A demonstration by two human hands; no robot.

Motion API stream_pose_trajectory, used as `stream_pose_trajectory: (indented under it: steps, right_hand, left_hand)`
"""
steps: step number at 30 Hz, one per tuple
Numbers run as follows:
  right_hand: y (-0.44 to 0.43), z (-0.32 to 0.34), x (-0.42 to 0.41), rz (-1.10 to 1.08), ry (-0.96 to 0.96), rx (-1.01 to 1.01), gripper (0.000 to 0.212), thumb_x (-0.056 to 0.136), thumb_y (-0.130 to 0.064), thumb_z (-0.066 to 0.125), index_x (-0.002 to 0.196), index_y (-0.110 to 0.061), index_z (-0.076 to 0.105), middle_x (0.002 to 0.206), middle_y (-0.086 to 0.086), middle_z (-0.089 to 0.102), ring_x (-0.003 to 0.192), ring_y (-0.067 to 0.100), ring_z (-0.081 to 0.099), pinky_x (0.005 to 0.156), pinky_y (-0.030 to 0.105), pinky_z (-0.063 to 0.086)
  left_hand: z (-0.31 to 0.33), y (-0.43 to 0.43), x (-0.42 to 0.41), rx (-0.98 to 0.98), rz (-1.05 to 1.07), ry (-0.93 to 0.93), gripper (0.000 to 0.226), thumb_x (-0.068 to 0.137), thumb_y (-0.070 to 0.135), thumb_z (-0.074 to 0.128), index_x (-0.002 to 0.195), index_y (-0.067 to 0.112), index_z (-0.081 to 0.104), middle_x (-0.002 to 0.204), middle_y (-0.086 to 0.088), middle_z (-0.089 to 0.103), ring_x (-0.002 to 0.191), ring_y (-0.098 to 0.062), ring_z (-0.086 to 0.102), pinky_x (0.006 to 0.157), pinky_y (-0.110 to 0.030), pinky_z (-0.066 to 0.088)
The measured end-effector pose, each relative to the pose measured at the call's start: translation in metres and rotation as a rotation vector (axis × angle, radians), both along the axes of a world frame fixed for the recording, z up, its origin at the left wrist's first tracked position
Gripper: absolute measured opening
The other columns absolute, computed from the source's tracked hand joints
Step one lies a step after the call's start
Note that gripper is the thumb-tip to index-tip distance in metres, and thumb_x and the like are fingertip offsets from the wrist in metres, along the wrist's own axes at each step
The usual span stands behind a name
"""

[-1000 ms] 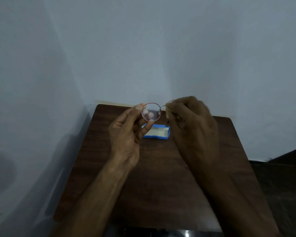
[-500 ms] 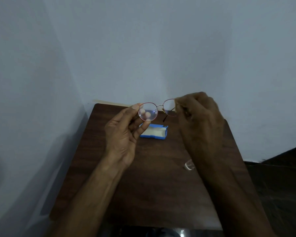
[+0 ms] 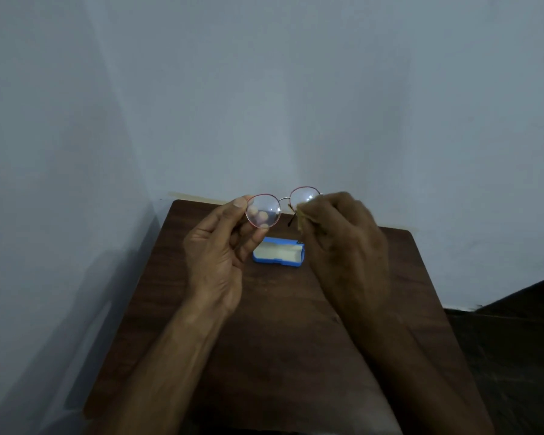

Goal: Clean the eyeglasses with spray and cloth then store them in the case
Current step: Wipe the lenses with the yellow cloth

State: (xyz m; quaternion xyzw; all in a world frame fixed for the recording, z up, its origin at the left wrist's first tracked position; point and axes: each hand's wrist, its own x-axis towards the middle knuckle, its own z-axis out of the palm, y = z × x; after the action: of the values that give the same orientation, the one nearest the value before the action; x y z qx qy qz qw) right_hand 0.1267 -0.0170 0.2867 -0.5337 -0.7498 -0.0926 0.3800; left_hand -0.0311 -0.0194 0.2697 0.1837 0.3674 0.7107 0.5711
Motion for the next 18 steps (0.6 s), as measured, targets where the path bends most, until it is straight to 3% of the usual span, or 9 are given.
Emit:
stream_pose_trajectory:
  steps: [5,8,12,18]
  right_hand:
    - [0.018,0.011,0.003,-0.066,0.053,0.044,0.006,0.095,-0.008,0.07,0.097,-0.013,0.074,0.104,0.003,0.069,0.089,0.026,0.063,0.071,0.041,0.051]
    - [0.009,0.005,-0.01,0.044,-0.044,0.026,0.008,0.099,-0.01,0.07,0.105,-0.013,0.074,0.111,0.003,0.069,0.093,0.025,0.062,0.072,0.04,0.051]
    - [0.021,0.007,0.001,-0.045,0.091,0.033,0.024,0.098,-0.013,0.07,0.121,-0.017,0.075,0.112,0.003,0.069,0.094,0.027,0.064,0.073,0.039,0.054]
    - [0.016,0.005,-0.007,0.022,0.059,0.024,0.02,0.095,-0.01,0.073,0.114,-0.015,0.078,0.11,0.005,0.068,0.09,0.027,0.066,0.07,0.038,0.055]
  left_hand:
    - [-0.001,0.0,-0.001,0.015,0.015,-0.004,0.013,0.097,0.012,0.066,0.102,0.006,0.076,0.078,-0.001,0.075,0.075,-0.012,0.076,0.075,-0.026,0.065]
    - [-0.002,0.0,-0.002,0.024,0.027,0.013,0.013,0.094,0.013,0.068,0.102,0.007,0.077,0.081,-0.003,0.078,0.076,-0.013,0.077,0.073,-0.026,0.065]
    - [-0.003,-0.003,-0.002,0.066,0.034,0.087,0.026,0.082,0.023,0.074,0.103,0.007,0.077,0.082,-0.005,0.077,0.081,-0.018,0.077,0.078,-0.031,0.065]
    - [-0.005,-0.005,-0.001,0.1,0.055,0.147,0.018,0.087,0.021,0.073,0.099,0.009,0.079,0.084,-0.008,0.076,0.085,-0.022,0.077,0.077,-0.033,0.064]
